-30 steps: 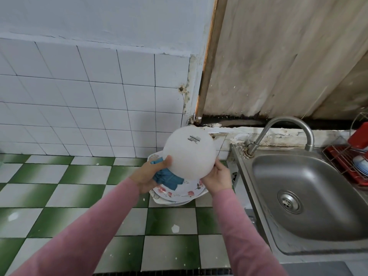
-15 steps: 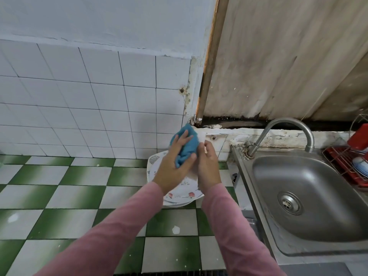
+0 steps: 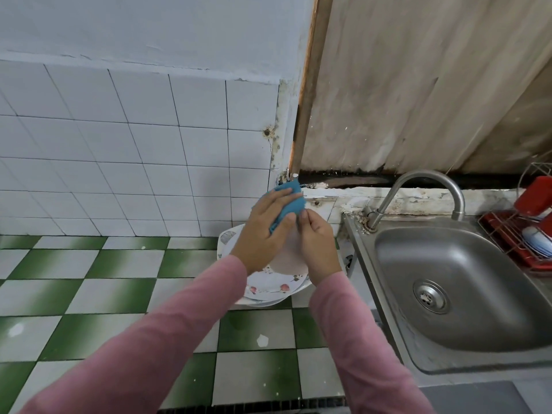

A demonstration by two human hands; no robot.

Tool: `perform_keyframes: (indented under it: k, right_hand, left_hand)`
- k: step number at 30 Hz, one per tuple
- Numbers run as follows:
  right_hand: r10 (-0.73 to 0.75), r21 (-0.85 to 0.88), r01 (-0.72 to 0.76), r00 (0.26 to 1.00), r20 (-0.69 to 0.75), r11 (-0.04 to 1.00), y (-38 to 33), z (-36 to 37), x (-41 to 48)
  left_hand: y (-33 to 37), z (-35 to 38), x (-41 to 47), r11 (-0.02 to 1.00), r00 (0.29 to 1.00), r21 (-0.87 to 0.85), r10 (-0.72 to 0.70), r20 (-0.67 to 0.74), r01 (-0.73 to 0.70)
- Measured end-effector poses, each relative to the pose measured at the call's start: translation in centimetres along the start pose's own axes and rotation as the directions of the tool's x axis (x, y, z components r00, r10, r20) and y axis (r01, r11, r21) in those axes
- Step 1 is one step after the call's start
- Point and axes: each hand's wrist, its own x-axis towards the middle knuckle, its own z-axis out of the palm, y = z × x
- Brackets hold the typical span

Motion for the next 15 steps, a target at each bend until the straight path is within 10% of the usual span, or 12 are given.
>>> perform_keyframes:
  k: [5,11,15]
  right_hand:
    - [-0.030,-0.003,0.030,1.000,-0.008,1.000,-0.4,-1.4,-0.2]
    - [0.242,0.610,-0.134,0.965,-0.098,0.781,-0.5,-1.2,0.1]
    - [0.268,0.802,-0.102,0.960,-0.075,0.588,-0.6,0.0,0.9]
  left_hand:
    - [0.3,-2.3,2.3,0.758,0.836,-0.403,-0.547,0.037,0.513]
    - [-1.2,-2.5,0.8,0.431,0.691,-0.703,-0.713,0.119,0.565]
    - [-1.3,0.8,-1.0,0.509,0.678,-0.687,-0.735,-0.033,0.519]
